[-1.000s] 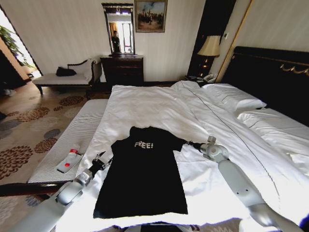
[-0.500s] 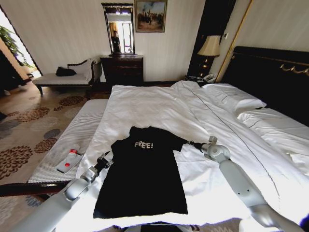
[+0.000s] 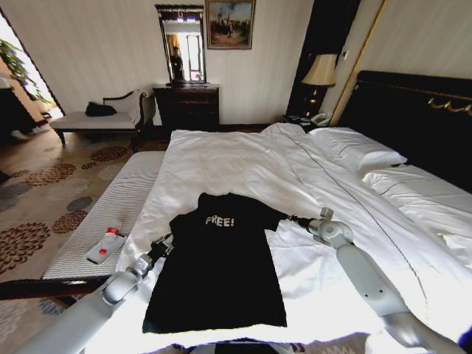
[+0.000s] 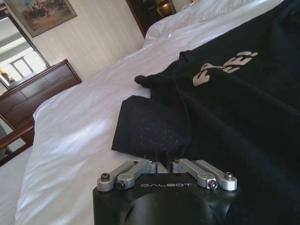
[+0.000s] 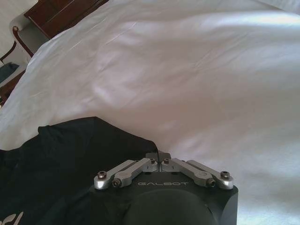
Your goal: Fold the clothes on the bed.
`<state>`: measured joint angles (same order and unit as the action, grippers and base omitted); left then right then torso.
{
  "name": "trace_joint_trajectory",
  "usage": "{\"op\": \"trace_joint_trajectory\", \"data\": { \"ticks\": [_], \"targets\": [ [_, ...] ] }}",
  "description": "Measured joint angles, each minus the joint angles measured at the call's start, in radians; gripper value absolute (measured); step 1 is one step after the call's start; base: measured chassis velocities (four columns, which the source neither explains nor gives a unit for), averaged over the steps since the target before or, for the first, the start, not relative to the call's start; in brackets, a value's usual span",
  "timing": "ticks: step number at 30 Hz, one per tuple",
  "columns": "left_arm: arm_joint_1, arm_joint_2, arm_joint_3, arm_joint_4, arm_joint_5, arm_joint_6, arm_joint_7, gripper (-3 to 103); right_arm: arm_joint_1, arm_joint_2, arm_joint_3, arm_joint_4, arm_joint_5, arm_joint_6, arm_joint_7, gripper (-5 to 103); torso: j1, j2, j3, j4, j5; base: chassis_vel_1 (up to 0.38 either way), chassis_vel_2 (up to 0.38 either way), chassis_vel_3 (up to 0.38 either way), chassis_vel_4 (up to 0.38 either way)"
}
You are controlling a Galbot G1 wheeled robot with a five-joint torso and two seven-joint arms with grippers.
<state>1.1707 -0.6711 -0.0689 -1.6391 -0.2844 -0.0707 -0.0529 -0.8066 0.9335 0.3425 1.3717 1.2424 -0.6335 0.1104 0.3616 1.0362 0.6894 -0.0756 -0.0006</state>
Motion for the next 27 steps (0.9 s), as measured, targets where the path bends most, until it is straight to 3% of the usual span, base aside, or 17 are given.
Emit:
{"op": "trace_joint_trajectory", "data": {
  "ticks": [2,4,18,24,27],
  "targets": [
    [0.000,-0.002,0.000,0.006,-0.002,0.001,0.000,3,-0.001,-0.001,0.002,0.000,0.001,0.000,0.000,0,0.000,0.000,0.000,0.0002,0.0000,0.000,0.000,0.000,0.000],
    [0.000,-0.004,0.000,0.008,-0.002,0.001,0.001,1,-0.003,-0.001,0.003,0.000,0.001,0.000,0.000,0,0.000,0.000,0.000,0.0002,0.0000,0.000,0.000,0.000,0.000],
    [-0.004,-0.019,-0.006,0.006,-0.018,-0.012,-0.013,0,-0.014,-0.001,0.007,0.005,-0.001,0.001,-0.001,0,0.000,0.000,0.000,0.0002,-0.0001,0.000,0.000,0.000,0.000],
    [-0.023,-0.089,-0.081,0.018,-0.107,-0.020,-0.121,0,-0.027,-0.001,0.011,0.010,-0.003,0.003,-0.003,0,0.000,0.000,0.000,-0.0002,-0.0002,0.000,0.000,0.000,0.000],
    [-0.019,-0.089,-0.098,0.013,-0.127,-0.009,-0.114,0,-0.032,-0.002,0.012,0.012,-0.004,0.003,-0.003,0,0.000,0.000,0.000,0.0000,-0.0001,0.000,0.000,0.000,0.000]
  ]
}}
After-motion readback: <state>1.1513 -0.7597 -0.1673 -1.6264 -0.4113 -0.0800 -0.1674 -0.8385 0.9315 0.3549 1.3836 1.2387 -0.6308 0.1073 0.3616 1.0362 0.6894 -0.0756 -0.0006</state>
